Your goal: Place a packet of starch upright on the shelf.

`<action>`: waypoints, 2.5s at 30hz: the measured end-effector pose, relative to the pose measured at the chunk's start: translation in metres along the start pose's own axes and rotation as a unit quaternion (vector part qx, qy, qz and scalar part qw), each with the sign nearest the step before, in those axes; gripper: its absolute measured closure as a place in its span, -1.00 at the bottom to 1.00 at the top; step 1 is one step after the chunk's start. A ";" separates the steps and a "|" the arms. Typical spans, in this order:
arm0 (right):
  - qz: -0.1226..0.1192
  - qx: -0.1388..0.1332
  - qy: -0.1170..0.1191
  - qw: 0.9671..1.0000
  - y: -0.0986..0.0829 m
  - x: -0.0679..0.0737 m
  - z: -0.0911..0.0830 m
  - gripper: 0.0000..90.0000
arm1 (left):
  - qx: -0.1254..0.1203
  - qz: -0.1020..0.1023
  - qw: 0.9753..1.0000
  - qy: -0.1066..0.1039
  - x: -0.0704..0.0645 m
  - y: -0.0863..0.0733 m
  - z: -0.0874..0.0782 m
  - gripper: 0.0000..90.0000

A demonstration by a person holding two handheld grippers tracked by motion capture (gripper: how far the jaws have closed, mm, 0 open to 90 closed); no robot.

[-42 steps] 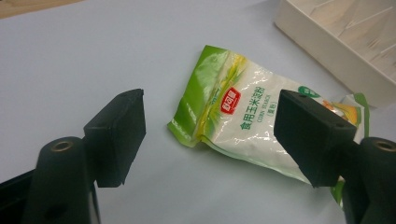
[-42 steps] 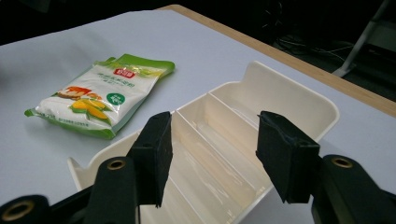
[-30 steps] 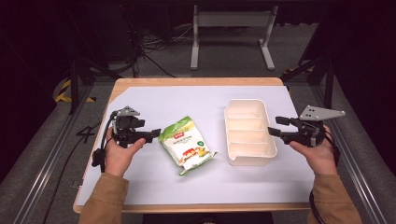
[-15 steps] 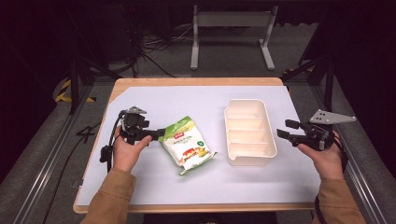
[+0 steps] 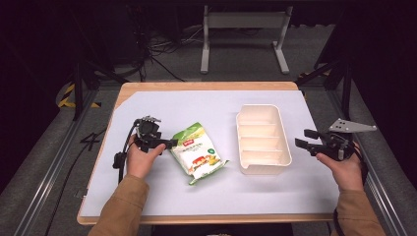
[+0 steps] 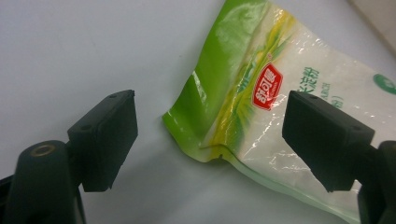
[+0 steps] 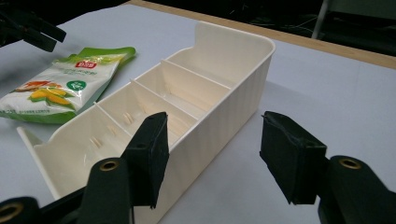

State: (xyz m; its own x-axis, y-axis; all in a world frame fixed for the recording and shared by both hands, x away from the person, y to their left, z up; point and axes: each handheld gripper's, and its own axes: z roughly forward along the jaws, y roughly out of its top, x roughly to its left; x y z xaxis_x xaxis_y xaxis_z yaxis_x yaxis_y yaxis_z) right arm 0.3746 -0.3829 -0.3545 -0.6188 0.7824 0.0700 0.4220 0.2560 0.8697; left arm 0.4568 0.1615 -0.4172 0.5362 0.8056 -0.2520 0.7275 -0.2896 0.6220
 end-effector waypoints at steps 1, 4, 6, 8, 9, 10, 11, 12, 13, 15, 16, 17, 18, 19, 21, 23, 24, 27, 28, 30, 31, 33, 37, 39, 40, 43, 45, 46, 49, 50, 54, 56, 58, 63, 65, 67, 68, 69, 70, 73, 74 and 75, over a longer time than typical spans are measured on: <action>0.000 0.002 0.000 1.000 0.000 0.000 0.000 -0.08 | 0.006 -0.003 1.000 0.000 0.000 0.000 0.003 -0.59; 0.001 0.007 0.001 1.000 -0.002 0.000 0.002 -0.10 | 0.015 -0.006 1.000 -0.002 0.001 -0.001 0.010 -0.61; 0.002 0.007 0.001 1.000 -0.002 0.000 0.002 -0.10 | 0.016 -0.008 1.000 -0.007 0.001 -0.001 0.011 -0.61; 0.002 0.008 0.000 1.000 -0.002 0.001 0.002 -0.11 | 0.018 -0.010 1.000 -0.014 0.000 -0.001 0.014 -0.62; 0.002 0.008 0.000 1.000 -0.002 0.001 0.002 -0.11 | 0.022 -0.009 1.000 -0.016 0.000 -0.001 0.016 -0.62; 0.002 0.008 0.000 1.000 -0.002 0.001 0.003 -0.11 | 0.025 -0.009 0.999 -0.019 -0.001 -0.001 0.018 -0.62; 0.003 0.009 0.000 1.000 -0.002 0.001 0.003 -0.12 | 0.031 -0.009 0.999 -0.024 -0.001 -0.001 0.020 -0.61; 0.002 0.010 0.000 1.000 -0.002 0.001 0.003 -0.12 | 0.034 -0.010 0.999 -0.027 -0.002 -0.001 0.022 -0.58; 0.003 0.010 0.000 1.000 -0.002 0.001 0.003 -0.12 | 0.044 -0.009 0.999 -0.029 -0.002 -0.002 0.025 -0.56; 0.003 0.012 0.000 1.000 -0.003 0.001 0.004 -0.12 | 0.040 -0.014 0.999 -0.028 -0.002 -0.002 0.025 -0.55; 0.002 0.012 0.000 1.000 -0.003 0.001 0.004 -0.12 | 0.039 -0.013 0.999 -0.029 -0.003 -0.002 0.025 -0.50; 0.003 0.012 0.000 1.000 -0.003 0.001 0.004 -0.13 | 0.035 -0.015 0.999 -0.034 -0.004 -0.003 0.025 -0.41; 0.003 0.012 0.001 1.000 -0.003 0.001 0.004 -0.13 | 0.033 -0.011 0.999 -0.032 -0.006 -0.004 0.026 -0.33; 0.003 0.013 0.001 1.000 -0.002 0.001 0.005 -0.13 | 0.033 -0.005 0.999 -0.033 -0.009 -0.004 0.027 -0.25; 0.003 0.014 0.002 1.000 -0.002 0.002 0.006 -0.13 | 0.036 -0.006 0.998 -0.056 -0.012 -0.005 0.028 0.12; 0.002 0.014 0.004 1.000 0.000 0.004 0.007 -0.14 | 0.030 -0.014 0.997 -0.064 -0.014 -0.007 0.029 0.29; 0.001 0.014 0.004 1.000 0.000 0.004 0.008 -0.14 | 0.030 -0.019 0.997 -0.069 -0.014 -0.008 0.030 0.34; -0.003 0.015 0.006 1.000 0.002 0.006 0.009 -0.14 | 0.024 -0.038 0.995 -0.090 -0.012 -0.011 0.030 0.55; -0.005 0.015 0.006 1.000 0.003 0.007 0.009 -0.14 | 0.021 -0.041 0.995 -0.094 -0.012 -0.012 0.030 0.63; -0.007 0.015 0.007 1.000 0.004 0.008 0.011 -0.14 | 0.017 -0.037 0.995 -0.092 -0.013 -0.013 0.030 0.70; -0.008 0.015 0.006 1.000 0.005 0.009 0.011 -0.14 | 0.015 -0.036 0.996 -0.086 -0.015 -0.013 0.029 0.73; -0.010 0.016 0.006 1.000 0.006 0.009 0.012 -0.14 | 0.014 -0.029 0.996 -0.080 -0.017 -0.012 0.027 0.77; -0.021 0.010 0.002 1.000 0.011 0.013 0.011 -0.11 | -0.005 -0.012 0.997 -0.080 -0.023 -0.009 0.013 0.80; -0.025 0.006 0.000 1.000 0.014 0.014 0.009 -0.10 | -0.029 -0.007 0.994 -0.102 -0.026 -0.006 -0.001 0.81; -0.025 0.003 0.000 1.000 0.015 0.015 0.008 -0.10 | -0.035 -0.004 0.994 -0.106 -0.029 -0.005 -0.005 0.81; -0.030 -0.003 0.000 1.000 0.019 0.019 0.004 -0.09 | -0.046 0.013 0.993 -0.110 -0.037 -0.001 -0.015 0.82; -0.034 -0.005 0.002 0.999 0.020 0.021 0.003 -0.09 | -0.055 0.029 0.991 -0.117 -0.045 0.002 -0.024 0.82; -0.035 -0.007 0.001 0.999 0.022 0.023 0.001 -0.09 | -0.060 0.039 0.990 -0.119 -0.049 0.003 -0.028 0.83; -0.043 -0.014 0.007 0.999 0.027 0.028 -0.002 -0.09 | -0.070 0.068 0.988 -0.120 -0.062 0.008 -0.042 0.84; -0.046 -0.015 0.009 0.999 0.028 0.030 -0.002 -0.09 | -0.073 0.077 0.987 -0.119 -0.066 0.009 -0.047 0.84; -0.063 -0.013 0.019 0.998 0.033 0.040 -0.001 -0.09 | -0.087 0.113 0.983 -0.112 -0.081 0.011 -0.063 0.85; -0.069 -0.011 0.023 0.997 0.035 0.043 0.000 -0.09 | -0.093 0.128 0.982 -0.104 -0.087 0.012 -0.071 0.85; -0.076 -0.009 0.028 0.997 0.037 0.048 0.003 -0.09 | -0.097 0.137 0.981 -0.101 -0.091 0.012 -0.077 0.86; -0.091 -0.006 0.044 0.995 0.042 0.060 0.007 -0.09 | -0.102 0.168 0.976 -0.096 -0.102 0.013 -0.089 0.86; -0.099 -0.005 0.056 0.994 0.045 0.066 0.009 -0.09 | -0.101 0.177 0.974 -0.097 -0.106 0.013 -0.093 0.86; -0.104 -0.006 0.068 0.992 0.048 0.073 0.010 -0.09 | -0.102 0.187 0.972 -0.102 -0.110 0.013 -0.097 0.86; -0.108 -0.006 0.072 0.992 0.049 0.076 0.010 -0.09 | -0.101 0.191 0.971 -0.105 -0.112 0.013 -0.099 0.86; -0.113 -0.006 0.077 0.991 0.050 0.079 0.011 -0.08 | -0.101 0.191 0.971 -0.105 -0.112 0.013 -0.099 0.86; -0.113 -0.006 0.077 0.991 0.050 0.079 0.011 -0.08 | -0.101 0.197 0.969 -0.111 -0.116 0.013 -0.101 0.86; -0.125 -0.006 0.097 0.987 0.054 0.089 0.013 -0.04 | -0.102 0.214 0.964 -0.122 -0.126 0.012 -0.106 0.86; -0.128 -0.007 0.104 0.986 0.055 0.093 0.013 -0.03 | -0.102 0.219 0.962 -0.126 -0.129 0.012 -0.107 0.86; -0.133 -0.006 0.109 0.985 0.057 0.096 0.014 -0.01 | -0.101 0.225 0.961 -0.128 -0.132 0.012 -0.109 0.86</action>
State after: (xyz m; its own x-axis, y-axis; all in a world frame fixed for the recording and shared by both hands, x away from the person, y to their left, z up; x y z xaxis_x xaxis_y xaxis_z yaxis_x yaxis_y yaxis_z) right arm 0.3481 -0.2855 -0.3052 -0.8350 0.5471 -0.0590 0.2186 0.4281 0.8769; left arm 0.3478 0.1080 -0.2958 0.8832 0.4617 -0.0823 0.3137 -0.4509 0.8356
